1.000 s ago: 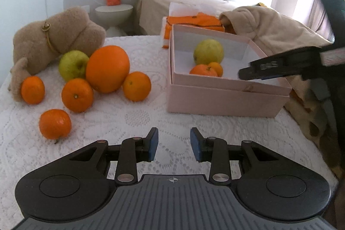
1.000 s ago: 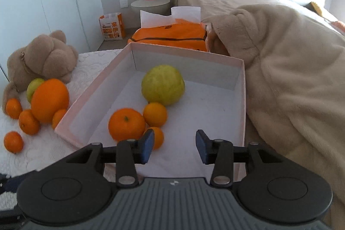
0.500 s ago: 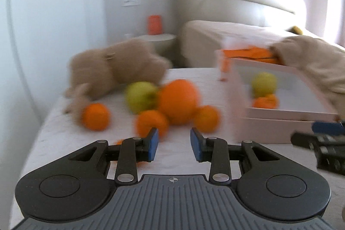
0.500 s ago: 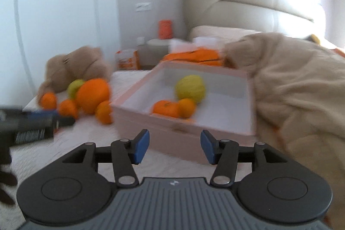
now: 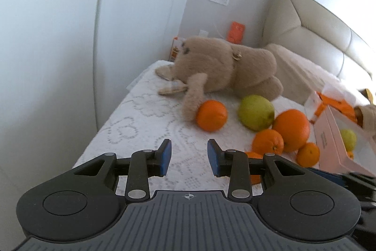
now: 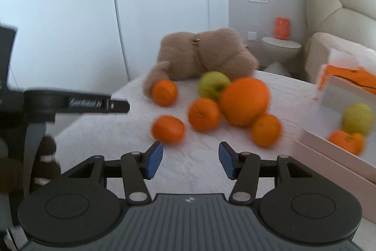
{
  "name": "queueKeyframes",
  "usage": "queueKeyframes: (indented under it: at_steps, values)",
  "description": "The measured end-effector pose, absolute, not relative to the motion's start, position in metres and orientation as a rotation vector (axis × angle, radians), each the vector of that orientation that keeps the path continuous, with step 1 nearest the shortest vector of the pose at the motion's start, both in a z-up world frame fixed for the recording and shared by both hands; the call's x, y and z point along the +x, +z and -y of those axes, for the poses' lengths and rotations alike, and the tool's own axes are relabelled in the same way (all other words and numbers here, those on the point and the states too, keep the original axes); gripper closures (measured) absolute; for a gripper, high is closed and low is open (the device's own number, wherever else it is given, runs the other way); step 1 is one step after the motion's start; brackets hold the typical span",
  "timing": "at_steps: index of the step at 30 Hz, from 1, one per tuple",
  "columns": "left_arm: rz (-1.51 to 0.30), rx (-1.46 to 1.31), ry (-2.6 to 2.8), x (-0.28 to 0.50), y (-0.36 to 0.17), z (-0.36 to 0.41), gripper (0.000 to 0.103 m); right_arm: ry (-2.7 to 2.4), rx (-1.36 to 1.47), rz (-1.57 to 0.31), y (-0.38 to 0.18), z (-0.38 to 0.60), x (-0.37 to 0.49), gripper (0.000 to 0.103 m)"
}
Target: Organize fruits
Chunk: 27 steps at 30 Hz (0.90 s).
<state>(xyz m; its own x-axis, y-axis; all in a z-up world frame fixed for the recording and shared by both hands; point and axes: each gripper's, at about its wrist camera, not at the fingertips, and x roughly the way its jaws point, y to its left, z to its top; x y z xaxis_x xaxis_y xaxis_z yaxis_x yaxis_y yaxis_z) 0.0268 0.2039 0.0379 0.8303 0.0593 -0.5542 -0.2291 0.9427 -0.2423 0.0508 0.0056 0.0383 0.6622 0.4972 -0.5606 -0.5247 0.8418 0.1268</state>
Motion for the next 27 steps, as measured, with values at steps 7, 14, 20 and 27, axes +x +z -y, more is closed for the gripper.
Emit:
queueKeyframes:
  at_steps: [7, 14, 20, 27]
  values:
    - [-0.544, -0.33, 0.14, 0.026, 0.037, -0.202, 0.066, 0.591, -0.055, -0.705, 0.016, -0.048, 0.085, 0.051]
    - [-0.562, -0.329, 0.12, 0.027, 0.034, -0.197, 0.066, 0.597, -0.102, -0.694, 0.017, -0.046, 0.077, 0.06]
    - [-0.589, -0.317, 0.051, 0.03, 0.032, -0.181, 0.066, 0.545, -0.11, -0.683, 0.03, -0.013, 0.051, 0.06]
    - [-0.63, -0.244, -0.059, 0.032, 0.031, -0.142, 0.066, 0.449, -0.14, -0.678, 0.024, 0.049, 0.023, 0.06]
